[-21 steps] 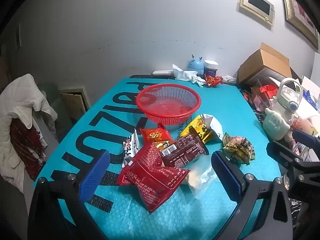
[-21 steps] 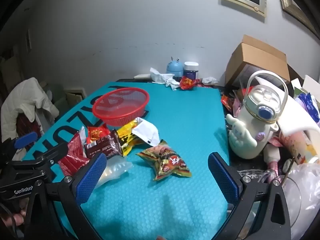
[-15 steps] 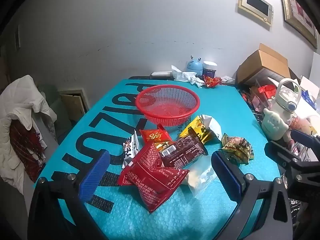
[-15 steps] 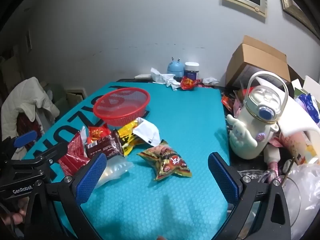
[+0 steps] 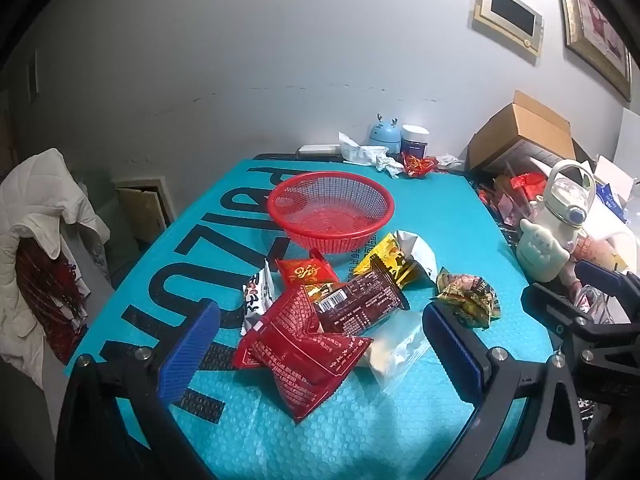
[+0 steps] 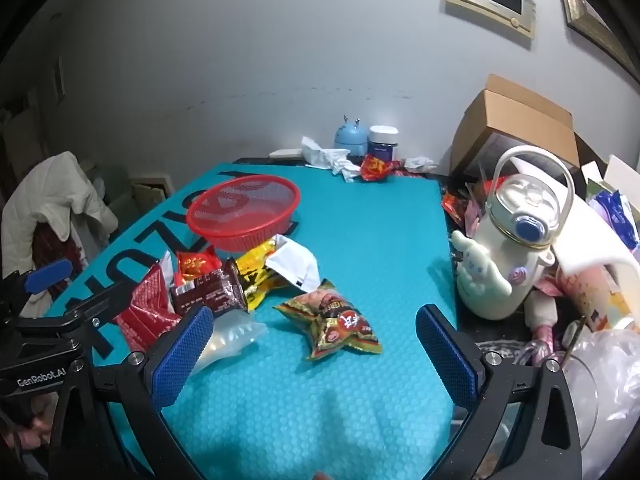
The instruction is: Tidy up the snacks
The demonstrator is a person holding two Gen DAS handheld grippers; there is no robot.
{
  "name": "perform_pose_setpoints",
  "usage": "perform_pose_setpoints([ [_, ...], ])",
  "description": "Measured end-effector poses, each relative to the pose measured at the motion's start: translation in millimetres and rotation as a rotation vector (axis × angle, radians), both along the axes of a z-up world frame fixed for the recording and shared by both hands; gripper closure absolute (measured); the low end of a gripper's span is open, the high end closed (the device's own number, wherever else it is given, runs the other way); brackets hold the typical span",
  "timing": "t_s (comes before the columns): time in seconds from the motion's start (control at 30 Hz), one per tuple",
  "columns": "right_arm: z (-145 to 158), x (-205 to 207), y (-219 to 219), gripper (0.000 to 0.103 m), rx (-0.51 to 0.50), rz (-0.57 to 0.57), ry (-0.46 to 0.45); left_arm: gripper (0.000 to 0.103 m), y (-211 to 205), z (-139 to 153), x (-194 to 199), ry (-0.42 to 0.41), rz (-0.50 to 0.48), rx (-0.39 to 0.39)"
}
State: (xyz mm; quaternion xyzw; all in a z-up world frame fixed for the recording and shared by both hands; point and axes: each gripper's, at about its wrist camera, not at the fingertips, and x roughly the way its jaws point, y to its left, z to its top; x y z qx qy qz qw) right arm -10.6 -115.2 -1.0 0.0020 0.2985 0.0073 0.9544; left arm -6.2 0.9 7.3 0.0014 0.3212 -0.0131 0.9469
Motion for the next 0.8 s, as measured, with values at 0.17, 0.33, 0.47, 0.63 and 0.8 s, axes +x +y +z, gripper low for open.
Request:
perform_pose_setpoints([
  [0.17, -1, -1, 0, 0.0, -0.002, 0.0, 0.001, 0.0, 0, 0, -2, 0.003, 0.004, 0.002],
  [0.33, 0, -3, 1, 0.0, -0.006, 0.0, -0.003, 0.0, 1, 1, -4, 0.001, 0.005, -0.005],
  [0.47, 1, -5, 1, 0.0, -0.002, 0.004, -0.005, 0.0, 0, 2, -7, -0.003, 0.003, -0.001],
  [0.63, 4, -8, 1, 0.0, -0.002, 0.003, -0.01, 0.0, 0, 3, -9, -0.006, 0.003, -0.001],
  [0.8, 5, -11, 2, 0.0, 0.002, 0.006, -0.012, 0.0, 0, 6, -13, -0.011, 0.004, -0.003],
])
